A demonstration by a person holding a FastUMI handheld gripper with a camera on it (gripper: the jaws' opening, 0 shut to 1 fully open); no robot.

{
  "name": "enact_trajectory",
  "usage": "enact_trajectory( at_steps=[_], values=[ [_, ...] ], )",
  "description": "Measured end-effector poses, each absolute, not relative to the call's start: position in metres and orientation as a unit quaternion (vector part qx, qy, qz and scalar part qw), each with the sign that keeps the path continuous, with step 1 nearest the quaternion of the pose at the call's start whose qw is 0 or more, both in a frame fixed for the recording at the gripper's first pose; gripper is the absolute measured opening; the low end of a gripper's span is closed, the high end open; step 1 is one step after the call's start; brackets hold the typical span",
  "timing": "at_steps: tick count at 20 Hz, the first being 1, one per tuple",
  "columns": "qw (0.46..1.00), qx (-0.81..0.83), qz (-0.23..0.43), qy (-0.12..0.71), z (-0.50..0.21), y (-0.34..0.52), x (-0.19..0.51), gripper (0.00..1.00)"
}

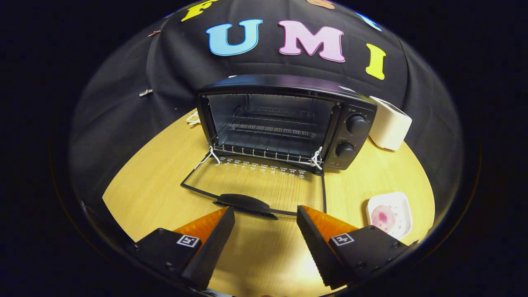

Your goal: Open the toaster oven, put the food inside, and close the toaster oven door.

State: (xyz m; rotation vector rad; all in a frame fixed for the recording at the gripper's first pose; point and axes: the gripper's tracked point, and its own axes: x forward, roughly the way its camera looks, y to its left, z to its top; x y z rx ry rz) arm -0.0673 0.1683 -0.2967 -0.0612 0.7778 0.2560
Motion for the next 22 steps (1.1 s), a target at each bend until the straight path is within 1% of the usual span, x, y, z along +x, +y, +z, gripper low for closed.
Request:
enact_trajectory(
  at_steps=[9, 14, 22],
  values=[
    [0.919, 0.028, 0.088, 0.383, -0.245, 0.055, -0.04, 0.98],
    [0.91, 0.066, 0.05, 0.406, -0.249, -0.016, -0.031, 0.99],
    [0.891, 0.088, 0.036, 0.444, -0.27, -0.109, -0.022, 0.99]
  ],
)
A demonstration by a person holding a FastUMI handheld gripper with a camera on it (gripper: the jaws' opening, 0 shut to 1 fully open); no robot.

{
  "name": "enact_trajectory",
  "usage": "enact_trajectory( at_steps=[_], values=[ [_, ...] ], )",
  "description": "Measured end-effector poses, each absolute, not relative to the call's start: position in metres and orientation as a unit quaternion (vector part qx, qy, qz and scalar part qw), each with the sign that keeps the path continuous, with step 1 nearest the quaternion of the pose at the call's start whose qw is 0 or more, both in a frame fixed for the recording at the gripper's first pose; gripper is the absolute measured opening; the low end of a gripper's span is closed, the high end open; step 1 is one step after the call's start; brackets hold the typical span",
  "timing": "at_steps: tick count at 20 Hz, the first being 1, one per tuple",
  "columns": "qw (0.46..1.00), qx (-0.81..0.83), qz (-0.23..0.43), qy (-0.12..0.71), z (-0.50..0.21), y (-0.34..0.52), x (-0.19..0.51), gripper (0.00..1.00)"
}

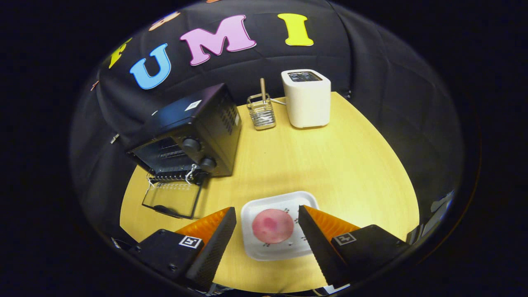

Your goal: Open the toaster oven, put the food inside, and close the toaster oven door.

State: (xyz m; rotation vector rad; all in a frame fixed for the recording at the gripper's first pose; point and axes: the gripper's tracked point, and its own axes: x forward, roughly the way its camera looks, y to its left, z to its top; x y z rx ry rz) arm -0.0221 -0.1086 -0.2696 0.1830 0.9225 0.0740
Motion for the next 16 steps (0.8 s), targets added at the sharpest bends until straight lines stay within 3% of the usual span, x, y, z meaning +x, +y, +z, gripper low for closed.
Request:
enact_trajectory(
  at_steps=[12, 14, 16],
  values=[
    [0.826, 0.015, 0.07, 0.559, -0.362, -0.174, -0.054, 1.0],
    [0.828, 0.01, 0.078, 0.555, -0.366, -0.173, -0.048, 0.98],
    [0.825, 0.004, 0.082, 0.559, -0.365, -0.172, -0.047, 0.88]
  ],
)
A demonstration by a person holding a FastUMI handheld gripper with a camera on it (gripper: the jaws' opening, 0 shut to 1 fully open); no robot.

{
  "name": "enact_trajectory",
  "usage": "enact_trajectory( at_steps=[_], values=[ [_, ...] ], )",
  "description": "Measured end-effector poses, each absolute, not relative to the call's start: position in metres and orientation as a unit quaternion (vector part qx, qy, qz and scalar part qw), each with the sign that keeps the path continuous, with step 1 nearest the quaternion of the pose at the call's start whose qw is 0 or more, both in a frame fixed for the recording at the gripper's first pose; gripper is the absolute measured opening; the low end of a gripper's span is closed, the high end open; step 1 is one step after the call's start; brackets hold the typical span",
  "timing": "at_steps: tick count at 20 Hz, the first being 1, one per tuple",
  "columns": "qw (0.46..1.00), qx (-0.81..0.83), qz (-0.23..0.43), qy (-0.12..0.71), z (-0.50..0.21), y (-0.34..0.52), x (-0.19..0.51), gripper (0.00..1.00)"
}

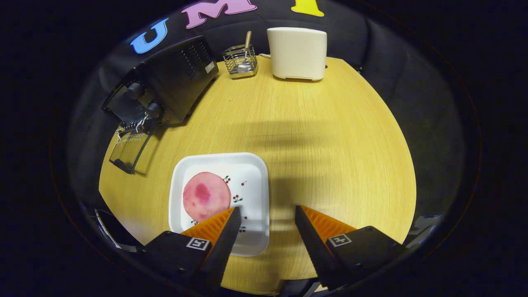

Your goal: Open the toaster oven, put the food inside, and close the toaster oven door.

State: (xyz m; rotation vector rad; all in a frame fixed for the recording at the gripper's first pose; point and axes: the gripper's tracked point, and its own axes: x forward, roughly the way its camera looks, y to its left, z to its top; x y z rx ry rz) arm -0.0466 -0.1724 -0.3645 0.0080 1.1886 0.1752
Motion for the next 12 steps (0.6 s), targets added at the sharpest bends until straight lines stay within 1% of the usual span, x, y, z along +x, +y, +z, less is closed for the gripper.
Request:
enact_trajectory(
  at_steps=[2, 3, 5, 6, 8, 10, 11, 12],
  values=[
    [0.822, -0.009, 0.08, 0.564, -0.367, -0.177, -0.048, 0.75],
    [0.823, -0.015, 0.077, 0.562, -0.369, -0.179, -0.047, 0.61],
    [0.82, -0.017, 0.082, 0.566, -0.37, -0.178, -0.047, 0.49],
    [0.813, -0.006, 0.09, 0.576, -0.368, -0.173, -0.052, 0.49],
    [0.809, 0.008, 0.084, 0.581, -0.37, -0.173, -0.049, 0.18],
    [0.808, 0.02, 0.088, 0.582, -0.369, -0.172, -0.046, 0.18],
    [0.806, 0.03, 0.091, 0.583, -0.369, -0.171, -0.05, 0.13],
    [0.805, 0.042, 0.093, 0.584, -0.373, -0.169, -0.051, 0.1]
  ],
)
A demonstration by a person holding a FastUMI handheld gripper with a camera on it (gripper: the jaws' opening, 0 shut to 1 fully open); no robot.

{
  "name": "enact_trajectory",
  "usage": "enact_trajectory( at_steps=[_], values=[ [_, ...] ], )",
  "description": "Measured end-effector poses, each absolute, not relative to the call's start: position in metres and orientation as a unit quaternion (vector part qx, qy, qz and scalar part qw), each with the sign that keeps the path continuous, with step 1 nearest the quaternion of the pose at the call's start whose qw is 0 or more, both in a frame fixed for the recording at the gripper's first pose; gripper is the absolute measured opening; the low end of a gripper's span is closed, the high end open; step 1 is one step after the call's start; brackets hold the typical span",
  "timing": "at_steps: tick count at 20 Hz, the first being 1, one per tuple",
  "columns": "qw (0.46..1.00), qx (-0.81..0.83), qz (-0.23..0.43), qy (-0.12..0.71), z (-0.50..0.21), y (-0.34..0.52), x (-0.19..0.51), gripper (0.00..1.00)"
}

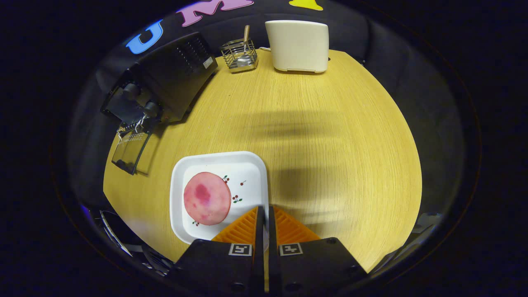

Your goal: Open the toaster oven, put the food inside, and close the toaster oven door.

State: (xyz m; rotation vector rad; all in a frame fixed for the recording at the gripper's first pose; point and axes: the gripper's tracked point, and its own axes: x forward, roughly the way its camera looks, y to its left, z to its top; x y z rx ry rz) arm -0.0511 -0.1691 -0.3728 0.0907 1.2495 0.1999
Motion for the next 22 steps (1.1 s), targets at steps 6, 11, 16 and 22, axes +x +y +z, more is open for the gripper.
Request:
enact_trajectory(
  at_steps=[6, 11, 16, 22],
  values=[
    [0.789, 0.134, 0.076, 0.595, -0.373, -0.164, -0.058, 0.05],
    [0.78, 0.216, 0.058, 0.585, -0.369, -0.152, -0.066, 0.05],
    [0.774, 0.276, 0.032, 0.569, -0.355, -0.147, -0.08, 0.05],
    [0.774, 0.326, 0.005, 0.543, -0.331, -0.137, -0.087, 0.05]
  ],
)
